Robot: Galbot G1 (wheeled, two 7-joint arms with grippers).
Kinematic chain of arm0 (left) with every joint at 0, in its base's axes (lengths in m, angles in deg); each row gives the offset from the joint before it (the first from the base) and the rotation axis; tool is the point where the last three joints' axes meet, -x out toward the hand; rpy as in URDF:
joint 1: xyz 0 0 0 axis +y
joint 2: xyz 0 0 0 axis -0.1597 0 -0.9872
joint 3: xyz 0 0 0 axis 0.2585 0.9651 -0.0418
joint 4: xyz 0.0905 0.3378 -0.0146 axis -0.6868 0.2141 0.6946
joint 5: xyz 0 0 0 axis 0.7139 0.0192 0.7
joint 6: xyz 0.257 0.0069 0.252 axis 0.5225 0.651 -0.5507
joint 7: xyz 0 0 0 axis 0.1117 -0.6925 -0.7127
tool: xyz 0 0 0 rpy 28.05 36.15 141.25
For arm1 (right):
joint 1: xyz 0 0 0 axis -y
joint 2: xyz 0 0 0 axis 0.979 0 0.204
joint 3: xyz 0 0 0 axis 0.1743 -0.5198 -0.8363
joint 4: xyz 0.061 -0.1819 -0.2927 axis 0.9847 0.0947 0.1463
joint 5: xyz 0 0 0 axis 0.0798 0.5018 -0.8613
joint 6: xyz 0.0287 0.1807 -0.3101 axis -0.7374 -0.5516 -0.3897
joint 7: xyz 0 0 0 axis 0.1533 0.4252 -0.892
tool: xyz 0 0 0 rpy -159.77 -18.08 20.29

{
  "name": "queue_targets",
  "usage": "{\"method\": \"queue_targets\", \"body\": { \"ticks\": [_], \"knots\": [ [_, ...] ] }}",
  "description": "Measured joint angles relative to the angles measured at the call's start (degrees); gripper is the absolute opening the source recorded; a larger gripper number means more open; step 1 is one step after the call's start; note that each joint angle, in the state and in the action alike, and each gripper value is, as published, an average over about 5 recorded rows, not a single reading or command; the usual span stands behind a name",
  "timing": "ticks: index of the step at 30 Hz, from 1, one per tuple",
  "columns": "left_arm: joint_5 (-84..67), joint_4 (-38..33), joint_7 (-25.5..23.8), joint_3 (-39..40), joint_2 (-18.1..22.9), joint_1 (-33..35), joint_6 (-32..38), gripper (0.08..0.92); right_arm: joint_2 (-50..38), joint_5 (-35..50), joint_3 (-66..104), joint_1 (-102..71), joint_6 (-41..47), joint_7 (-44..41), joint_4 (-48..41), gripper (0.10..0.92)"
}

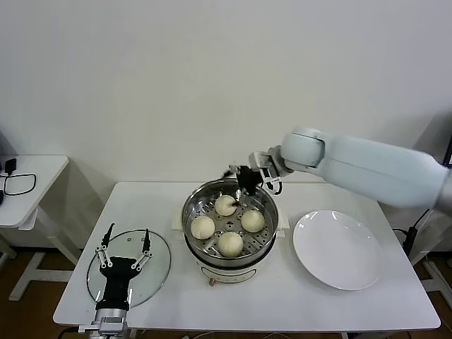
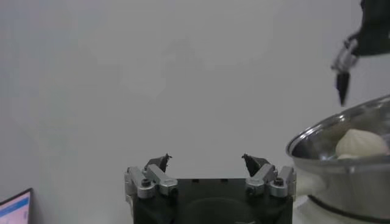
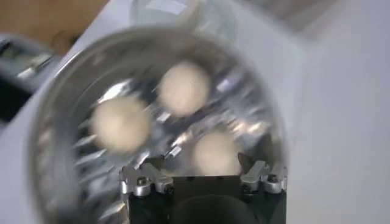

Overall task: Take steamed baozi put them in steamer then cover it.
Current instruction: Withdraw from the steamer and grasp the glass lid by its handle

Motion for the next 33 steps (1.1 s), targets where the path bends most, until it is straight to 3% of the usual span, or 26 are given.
{"method": "queue_targets", "body": {
  "ticks": [7, 13, 24, 33],
  "knots": [
    [2.3, 1.4, 0.6, -0.7, -1.0, -0.3, 0.2, 0.823, -5.1, -0.1, 20.6, -19.5, -8.8, 23.9, 3.7, 0.823],
    [6.1, 3.3, 1.0, -1.7, -1.9, -0.3, 1.5, 0.823, -4.7, -2.9, 41.0, -39.3, -16.1, 36.2, 4.5, 0.823],
    [17.9, 8.6, 2.6, -5.3, -3.9, 1.2, 4.2, 0.823, 4.2, -7.1, 71.7, -69.9, -25.3, 42.3, 4.4, 0.823],
    [32.9, 14.4, 3.9, -8.9, -4.7, 2.2, 4.5, 0.823, 10.3, -9.0, 84.8, -84.4, -28.9, 42.4, 4.5, 0.823]
  ]
}}
